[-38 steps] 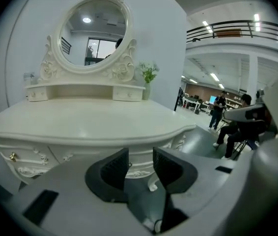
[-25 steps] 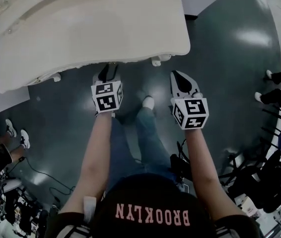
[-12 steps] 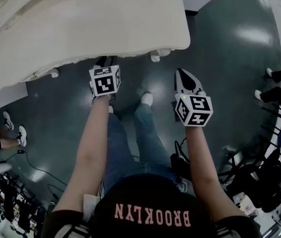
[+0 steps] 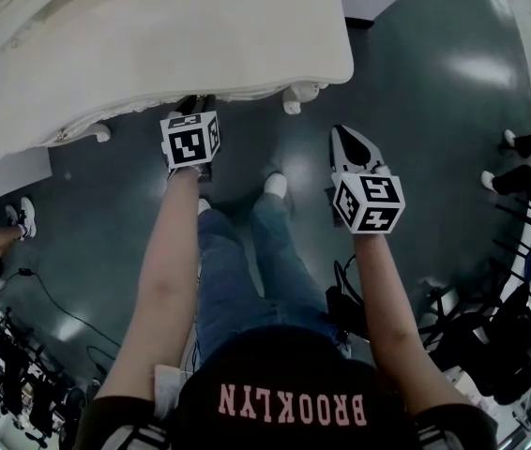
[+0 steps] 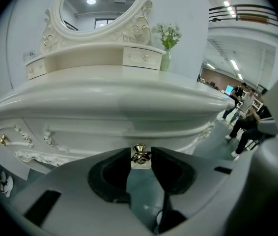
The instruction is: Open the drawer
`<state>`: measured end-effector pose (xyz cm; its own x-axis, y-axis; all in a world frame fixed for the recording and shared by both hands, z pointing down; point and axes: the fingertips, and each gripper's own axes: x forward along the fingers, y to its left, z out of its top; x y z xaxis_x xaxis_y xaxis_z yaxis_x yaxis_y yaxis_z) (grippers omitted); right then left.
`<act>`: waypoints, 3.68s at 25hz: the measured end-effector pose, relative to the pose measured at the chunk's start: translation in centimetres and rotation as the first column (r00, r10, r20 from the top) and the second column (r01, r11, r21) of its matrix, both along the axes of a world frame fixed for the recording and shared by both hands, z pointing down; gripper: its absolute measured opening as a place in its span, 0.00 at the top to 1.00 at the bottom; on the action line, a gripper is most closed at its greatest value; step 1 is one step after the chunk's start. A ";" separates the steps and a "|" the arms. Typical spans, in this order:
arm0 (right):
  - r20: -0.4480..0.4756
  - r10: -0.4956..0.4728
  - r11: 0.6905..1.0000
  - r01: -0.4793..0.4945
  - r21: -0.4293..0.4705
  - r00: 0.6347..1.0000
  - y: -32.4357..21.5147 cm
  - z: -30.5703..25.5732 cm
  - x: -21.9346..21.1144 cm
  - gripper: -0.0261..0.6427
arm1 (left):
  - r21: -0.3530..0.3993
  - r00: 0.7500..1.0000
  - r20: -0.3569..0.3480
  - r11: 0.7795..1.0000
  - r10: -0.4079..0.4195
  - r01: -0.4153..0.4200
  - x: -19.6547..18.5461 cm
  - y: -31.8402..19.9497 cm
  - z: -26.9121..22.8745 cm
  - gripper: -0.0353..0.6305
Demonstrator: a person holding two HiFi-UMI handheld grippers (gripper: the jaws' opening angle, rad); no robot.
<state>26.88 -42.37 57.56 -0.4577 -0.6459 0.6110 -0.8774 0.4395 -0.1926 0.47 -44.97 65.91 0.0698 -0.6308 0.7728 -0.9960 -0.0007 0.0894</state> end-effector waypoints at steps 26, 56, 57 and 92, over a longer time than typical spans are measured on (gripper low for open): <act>0.012 0.099 0.995 -0.099 -0.007 0.995 6.2 0.7 -2.5 0.97 | -0.003 0.996 -0.043 0.997 0.072 -0.072 1.6 5.3 0.4 0.77; 0.056 0.232 0.972 -0.234 0.033 0.971 17.7 -0.5 -2.2 0.97 | -0.041 0.978 -0.091 0.980 0.189 -0.193 4.7 17.0 0.5 0.77; 0.060 0.239 0.970 -0.241 0.030 0.969 18.1 -0.4 -2.3 0.97 | -0.042 0.977 -0.093 0.979 0.193 -0.198 4.7 17.3 0.5 0.77; 0.096 0.346 0.920 -0.357 0.161 0.933 26.7 -8.9 -2.5 0.97 | 0.050 0.937 -0.109 0.943 0.331 -0.328 4.3 25.7 -4.6 0.93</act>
